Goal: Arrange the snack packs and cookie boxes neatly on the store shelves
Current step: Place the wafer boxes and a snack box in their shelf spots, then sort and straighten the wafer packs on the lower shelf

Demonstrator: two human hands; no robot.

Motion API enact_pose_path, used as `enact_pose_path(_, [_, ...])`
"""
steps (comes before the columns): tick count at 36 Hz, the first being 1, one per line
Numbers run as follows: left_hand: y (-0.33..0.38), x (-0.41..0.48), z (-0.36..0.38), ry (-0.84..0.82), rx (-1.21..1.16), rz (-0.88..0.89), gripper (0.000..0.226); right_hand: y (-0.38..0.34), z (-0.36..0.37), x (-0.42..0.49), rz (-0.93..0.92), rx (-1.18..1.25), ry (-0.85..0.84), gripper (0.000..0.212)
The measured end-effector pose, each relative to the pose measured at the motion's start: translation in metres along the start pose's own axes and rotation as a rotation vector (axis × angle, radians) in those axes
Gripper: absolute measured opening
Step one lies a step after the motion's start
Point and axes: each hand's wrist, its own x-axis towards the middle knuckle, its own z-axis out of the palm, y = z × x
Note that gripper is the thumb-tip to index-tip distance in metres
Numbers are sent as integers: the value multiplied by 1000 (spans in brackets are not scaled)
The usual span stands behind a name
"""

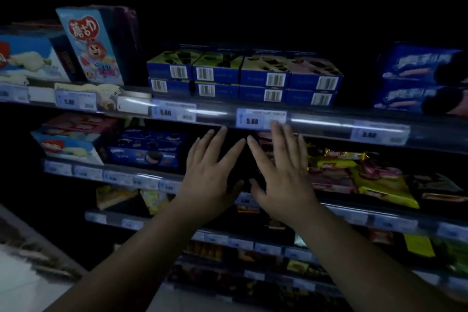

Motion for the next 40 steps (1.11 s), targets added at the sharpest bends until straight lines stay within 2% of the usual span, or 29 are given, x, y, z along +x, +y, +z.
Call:
enact_pose_path(7, [40,-16,27,-15,37,-55,90,36,6,-38,22,63,-62,87])
enact_pose_path(12, [59,-28,46,-103,66,-95,100,53,13,-59,58,128,-128,89])
enact_pose_path(19, [59,-34,52,-162,23,-115,102,53,19,-75,118,161,-166,86])
enact_pose_path(25, [7,-36,46,-139,25,-49,101,20,32,-55,170,146,-154,86])
enact_pose_path(35, [-160,-61,17,-91,6,-122,93,-133,92,33,112,199,-201,83])
enact_pose_path(40, [-182,-52,26,-113,-67,-78,88,-159,102,56,117,223,-205,83])
